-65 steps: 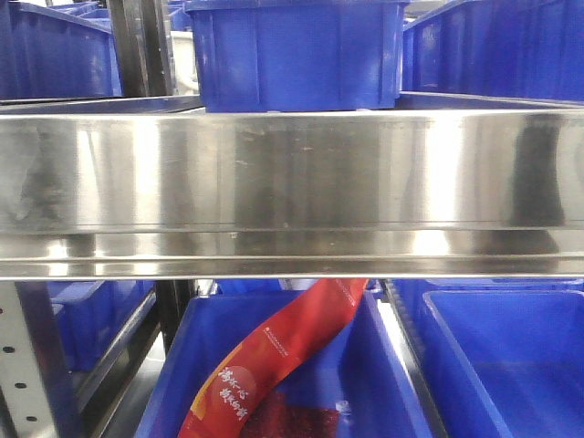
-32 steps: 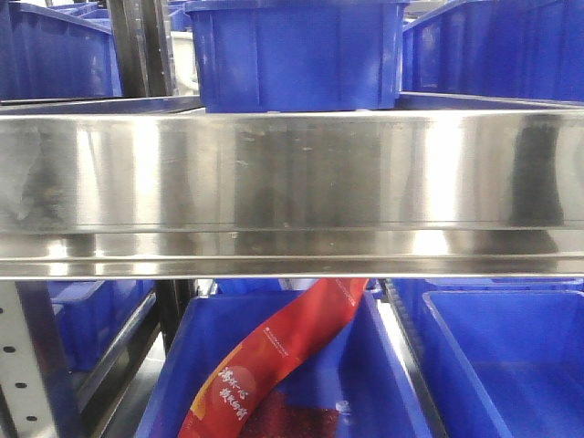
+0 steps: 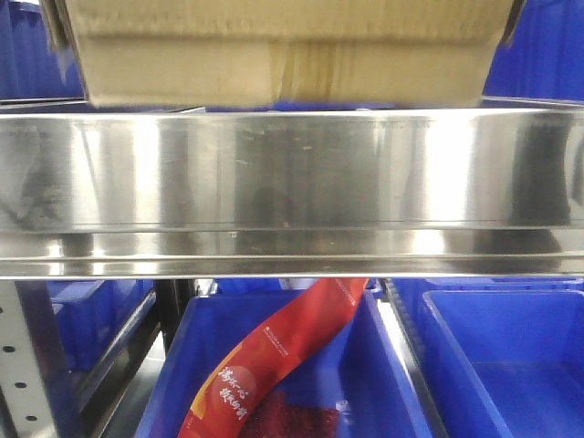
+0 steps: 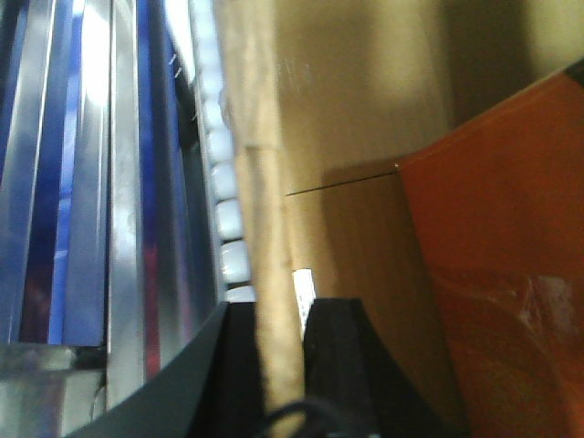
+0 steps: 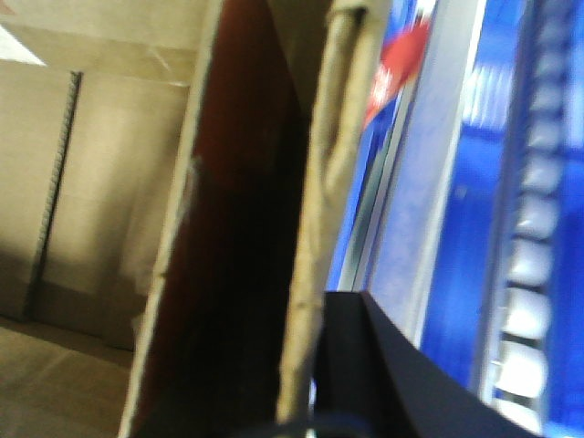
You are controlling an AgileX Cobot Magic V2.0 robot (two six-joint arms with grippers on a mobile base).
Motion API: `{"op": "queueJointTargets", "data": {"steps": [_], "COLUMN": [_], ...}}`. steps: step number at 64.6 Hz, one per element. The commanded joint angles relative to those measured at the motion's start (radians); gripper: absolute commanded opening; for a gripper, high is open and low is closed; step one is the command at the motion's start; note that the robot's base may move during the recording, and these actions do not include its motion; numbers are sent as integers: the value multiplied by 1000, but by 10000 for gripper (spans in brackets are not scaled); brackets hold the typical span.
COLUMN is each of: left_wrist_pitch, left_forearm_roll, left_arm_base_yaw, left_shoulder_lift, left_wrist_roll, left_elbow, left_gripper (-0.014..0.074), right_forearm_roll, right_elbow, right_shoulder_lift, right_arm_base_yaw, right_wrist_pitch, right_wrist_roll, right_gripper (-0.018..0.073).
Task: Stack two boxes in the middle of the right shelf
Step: 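Lower the boxes onto the middle shelf and open both grippers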
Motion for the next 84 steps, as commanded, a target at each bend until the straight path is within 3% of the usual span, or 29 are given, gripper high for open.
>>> {"op": "queueJointTargets", "data": {"steps": [1, 9, 21, 27, 34, 45, 49, 54, 61, 65, 76, 84], "left_wrist_pitch": [-45, -45, -45, -45, -45, -45, -45, -45, -45, -45, -98, -216], "left_forearm_roll": [55, 55, 46, 22, -12, -16, -16, -16, -15, -13, -13, -13], "left_arm_base_yaw": [4, 4, 4, 4, 4, 4, 4, 4, 4, 4, 4, 4], "left_shoulder_lift": [-2, -2, -2, -6, -26, -102, -134, -186, -257, -301, -461, -582], "left_wrist_roll": [3, 3, 3, 3, 3, 3, 3, 3, 3, 5, 5, 5], "left_elbow": [-9, -9, -9, -9, -9, -9, -9, -1, 49, 102, 343, 526], "left_gripper": [-61, 174, 633, 560, 509, 506, 505, 479, 358, 234, -108, -111], "right_forearm_roll": [-14, -14, -26, -48, -53, -53, -53, -53, -53, -57, -58, -58], "right_elbow": [-7, -7, -7, -7, -7, -7, -7, -7, 8, 37, 217, 401], "right_shoulder_lift": [-6, -8, -12, -17, -37, -108, -143, -191, -247, -290, -423, -534], "right_arm_base_yaw": [-9, -9, -9, -9, -9, -9, -9, -9, -9, -9, -9, -9], "right_wrist_pitch": [-12, -12, -12, -12, -12, -12, -15, -15, -20, -42, -139, -243], "right_wrist_roll": [-14, -14, -14, 2, 2, 2, 2, 2, 2, 2, -9, -36], "right_gripper": [-134, 30, 443, 576, 569, 547, 473, 305, 0, -173, -153, -153]}}
